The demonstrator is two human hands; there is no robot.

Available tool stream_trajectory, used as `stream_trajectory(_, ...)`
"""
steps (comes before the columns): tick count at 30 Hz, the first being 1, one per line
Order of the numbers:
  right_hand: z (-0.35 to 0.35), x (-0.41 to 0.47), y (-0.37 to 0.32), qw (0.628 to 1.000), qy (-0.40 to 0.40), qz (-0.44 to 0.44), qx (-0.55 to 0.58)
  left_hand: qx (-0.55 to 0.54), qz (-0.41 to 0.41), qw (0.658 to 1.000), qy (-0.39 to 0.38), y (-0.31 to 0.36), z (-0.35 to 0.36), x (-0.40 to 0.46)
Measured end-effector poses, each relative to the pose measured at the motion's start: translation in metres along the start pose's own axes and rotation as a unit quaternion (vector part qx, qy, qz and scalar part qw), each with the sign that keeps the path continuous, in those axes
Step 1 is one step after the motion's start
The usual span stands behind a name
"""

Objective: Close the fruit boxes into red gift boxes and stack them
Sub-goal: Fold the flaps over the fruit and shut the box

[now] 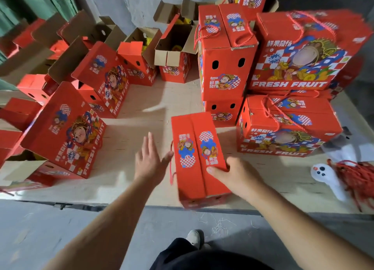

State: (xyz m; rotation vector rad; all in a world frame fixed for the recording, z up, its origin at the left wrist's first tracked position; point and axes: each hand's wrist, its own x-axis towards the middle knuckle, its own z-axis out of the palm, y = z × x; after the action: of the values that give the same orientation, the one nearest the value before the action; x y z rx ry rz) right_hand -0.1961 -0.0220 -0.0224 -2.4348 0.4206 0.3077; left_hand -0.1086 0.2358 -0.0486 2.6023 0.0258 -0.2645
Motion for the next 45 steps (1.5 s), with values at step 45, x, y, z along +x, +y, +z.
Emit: stream_trajectory(45,-0.024,-0.006,-0.168,0.897,-0.051,-0.054,0.436,-0.243,0.29,0.926,0.007,0.072,-0.119,-0.011)
